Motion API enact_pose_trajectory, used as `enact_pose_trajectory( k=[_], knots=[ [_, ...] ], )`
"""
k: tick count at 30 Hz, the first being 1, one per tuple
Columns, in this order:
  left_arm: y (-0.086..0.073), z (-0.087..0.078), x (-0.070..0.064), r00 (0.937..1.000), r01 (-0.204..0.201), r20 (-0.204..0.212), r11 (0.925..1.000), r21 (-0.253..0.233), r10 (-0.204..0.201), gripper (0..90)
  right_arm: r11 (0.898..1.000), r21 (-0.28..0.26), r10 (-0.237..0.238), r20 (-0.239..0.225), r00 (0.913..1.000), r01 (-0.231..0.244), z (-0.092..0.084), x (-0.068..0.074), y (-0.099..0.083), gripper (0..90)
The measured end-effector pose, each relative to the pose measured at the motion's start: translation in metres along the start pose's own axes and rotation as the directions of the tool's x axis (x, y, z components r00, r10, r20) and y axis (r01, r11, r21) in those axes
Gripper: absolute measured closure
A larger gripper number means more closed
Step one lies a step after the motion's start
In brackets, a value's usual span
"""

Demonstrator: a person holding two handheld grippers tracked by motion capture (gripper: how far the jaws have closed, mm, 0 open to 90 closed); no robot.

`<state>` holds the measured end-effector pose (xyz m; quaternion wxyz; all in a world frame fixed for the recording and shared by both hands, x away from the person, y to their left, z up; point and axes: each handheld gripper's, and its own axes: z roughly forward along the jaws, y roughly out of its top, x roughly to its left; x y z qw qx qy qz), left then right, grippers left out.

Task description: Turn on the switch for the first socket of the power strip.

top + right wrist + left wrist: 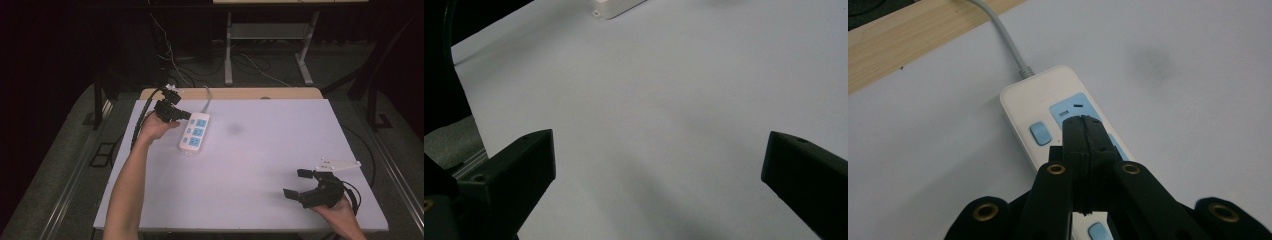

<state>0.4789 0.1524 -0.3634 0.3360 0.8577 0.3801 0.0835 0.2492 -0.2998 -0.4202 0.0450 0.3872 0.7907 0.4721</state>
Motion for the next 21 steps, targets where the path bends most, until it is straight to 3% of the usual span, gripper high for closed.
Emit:
enact_pose_trajectory(
  k=[21],
  knots=[
    [-0.005,0.023,0.015,0.9964,0.085,0.004,0.9959,-0.030,-0.085,89.1,1.000,0.020,-0.010,-0.001,1.0000,0.010,0.002,0.000,-0.001,0.5]
  ],
)
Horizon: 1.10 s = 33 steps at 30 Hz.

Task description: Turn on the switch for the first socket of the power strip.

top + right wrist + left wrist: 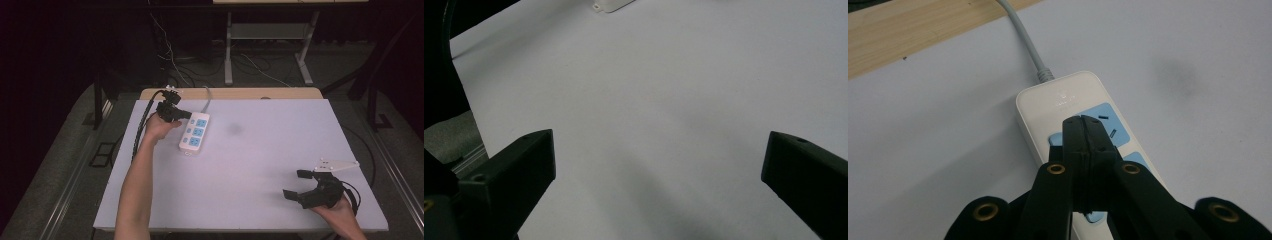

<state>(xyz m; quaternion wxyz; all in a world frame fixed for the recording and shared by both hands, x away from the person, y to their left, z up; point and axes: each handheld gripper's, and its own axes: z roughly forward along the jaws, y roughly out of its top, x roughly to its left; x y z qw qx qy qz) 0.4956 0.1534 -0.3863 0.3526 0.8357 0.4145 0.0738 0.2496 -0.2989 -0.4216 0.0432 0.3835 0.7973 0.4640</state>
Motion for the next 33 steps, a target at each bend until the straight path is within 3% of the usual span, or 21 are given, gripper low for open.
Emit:
enact_pose_trajectory(
  k=[20,33],
  knots=[
    [-0.008,0.027,0.007,0.9989,0.047,0.007,0.9988,0.015,-0.047,89.1,1.000,0.017,-0.009,0.001,1.0000,0.009,0.002,0.000,-0.001,0.5],
    [-0.010,0.030,0.008,0.9938,0.110,0.011,0.9939,-0.001,-0.110,89.3,1.000,0.022,-0.014,0.002,0.9999,0.014,0.002,0.001,-0.001,0.5]
  ],
)
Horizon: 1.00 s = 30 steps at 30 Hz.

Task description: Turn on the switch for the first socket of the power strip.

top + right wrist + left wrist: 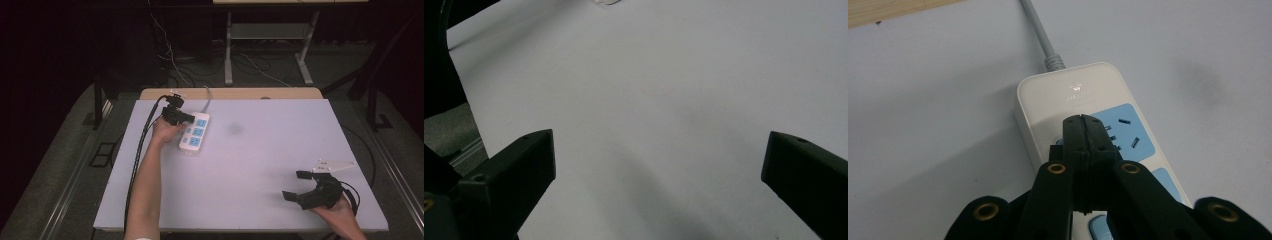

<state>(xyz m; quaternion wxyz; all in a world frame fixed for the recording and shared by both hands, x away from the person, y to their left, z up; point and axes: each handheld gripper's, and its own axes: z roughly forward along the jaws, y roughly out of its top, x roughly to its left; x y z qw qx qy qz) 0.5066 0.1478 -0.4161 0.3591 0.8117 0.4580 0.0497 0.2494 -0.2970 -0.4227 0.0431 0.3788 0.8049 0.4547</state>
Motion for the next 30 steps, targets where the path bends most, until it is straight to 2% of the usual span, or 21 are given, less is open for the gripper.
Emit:
enact_pose_trajectory(
  k=[3,6,9,13,20,22,25,30],
  knots=[
    [-0.004,0.001,0.002,0.9998,0.014,0.012,0.9996,-0.023,-0.014,89.5,1.000,0.002,-0.004,0.003,1.0000,0.004,0.000,0.001,0.000,0.5],
    [-0.007,0.001,0.005,0.9981,0.056,0.027,0.9974,-0.045,-0.055,89.7,1.000,0.006,-0.008,0.002,1.0000,0.008,0.001,0.002,0.000,0.5],
    [-0.005,0.001,0.001,0.9995,0.033,-0.002,0.9990,-0.031,-0.033,89.7,1.000,0.010,-0.012,0.003,0.9999,0.012,0.002,0.002,0.000,0.5],
    [-0.006,0.003,0.002,0.9976,0.069,0.000,0.9969,-0.038,-0.069,89.8,1.000,0.010,-0.009,0.006,0.9999,0.009,0.002,0.002,0.000,0.5],
    [-0.004,0.003,-0.003,0.9982,0.047,-0.035,0.9985,-0.028,-0.048,89.6,1.000,-0.002,-0.009,0.010,0.9999,0.009,-0.001,0.001,0.000,0.5],
    [-0.004,0.003,-0.003,0.9983,0.045,-0.035,0.9986,-0.027,-0.046,89.6,1.000,-0.003,-0.010,0.010,0.9999,0.010,-0.001,0.000,0.000,0.5],
    [-0.003,0.003,-0.008,0.9980,-0.002,-0.063,0.9997,-0.024,0.000,89.5,1.000,-0.003,-0.009,0.010,0.9999,0.009,-0.001,0.000,0.000,0.5],
    [-0.005,0.001,-0.012,0.9965,-0.026,-0.081,0.9992,-0.029,0.024,89.6,1.000,0.000,-0.008,0.015,0.9999,0.008,0.000,-0.001,0.000,0.5]
  ],
)
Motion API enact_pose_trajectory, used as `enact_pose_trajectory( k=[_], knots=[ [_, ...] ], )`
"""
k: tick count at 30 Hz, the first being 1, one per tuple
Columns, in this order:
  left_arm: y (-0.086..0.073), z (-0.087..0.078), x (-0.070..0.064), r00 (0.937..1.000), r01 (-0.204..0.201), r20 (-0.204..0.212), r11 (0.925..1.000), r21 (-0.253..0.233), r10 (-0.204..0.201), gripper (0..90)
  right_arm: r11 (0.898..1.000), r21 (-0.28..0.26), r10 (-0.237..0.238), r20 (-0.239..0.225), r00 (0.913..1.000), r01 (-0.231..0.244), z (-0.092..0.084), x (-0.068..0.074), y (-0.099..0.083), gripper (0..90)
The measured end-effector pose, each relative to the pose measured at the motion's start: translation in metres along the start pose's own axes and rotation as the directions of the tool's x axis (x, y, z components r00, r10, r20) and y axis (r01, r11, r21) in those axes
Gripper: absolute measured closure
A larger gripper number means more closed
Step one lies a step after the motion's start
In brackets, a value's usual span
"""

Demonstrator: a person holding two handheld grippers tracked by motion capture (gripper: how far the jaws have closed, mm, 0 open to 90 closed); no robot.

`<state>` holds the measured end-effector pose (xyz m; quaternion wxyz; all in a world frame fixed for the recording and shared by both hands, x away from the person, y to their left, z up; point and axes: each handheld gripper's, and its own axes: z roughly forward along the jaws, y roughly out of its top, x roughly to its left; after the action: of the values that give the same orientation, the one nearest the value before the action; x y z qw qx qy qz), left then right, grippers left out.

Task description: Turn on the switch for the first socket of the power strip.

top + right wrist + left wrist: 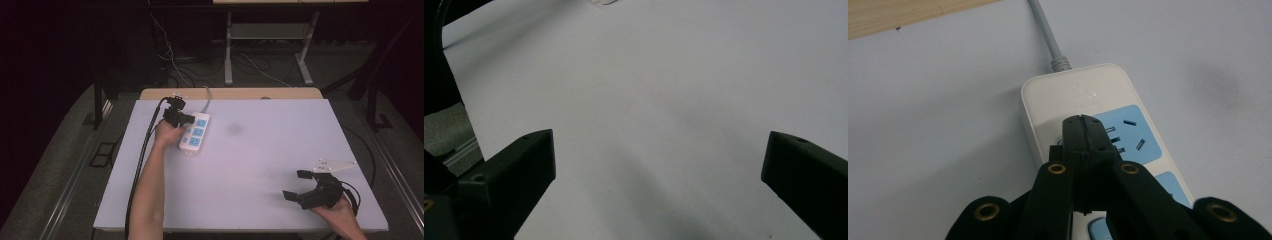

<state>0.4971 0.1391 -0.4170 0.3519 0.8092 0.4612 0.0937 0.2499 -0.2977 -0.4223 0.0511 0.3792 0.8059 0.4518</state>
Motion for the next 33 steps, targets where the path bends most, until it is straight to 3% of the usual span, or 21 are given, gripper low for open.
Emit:
enact_pose_trajectory(
  k=[12,22,33],
  knots=[
    [0.003,-0.012,-0.004,0.9992,-0.041,-0.006,0.9992,0.000,0.041,89.5,1.000,-0.008,0.006,0.002,1.0000,-0.006,-0.001,0.000,0.000,0.5],
    [0.005,-0.033,-0.003,0.9991,-0.039,-0.018,0.9990,-0.019,0.039,89.4,1.000,-0.010,0.002,0.002,1.0000,-0.002,-0.002,0.000,0.000,0.5],
    [-0.002,-0.059,-0.017,0.9970,-0.074,-0.023,0.9961,-0.047,0.073,89.3,1.000,-0.006,-0.003,-0.003,1.0000,0.003,0.000,0.002,0.001,0.5]
  ],
)
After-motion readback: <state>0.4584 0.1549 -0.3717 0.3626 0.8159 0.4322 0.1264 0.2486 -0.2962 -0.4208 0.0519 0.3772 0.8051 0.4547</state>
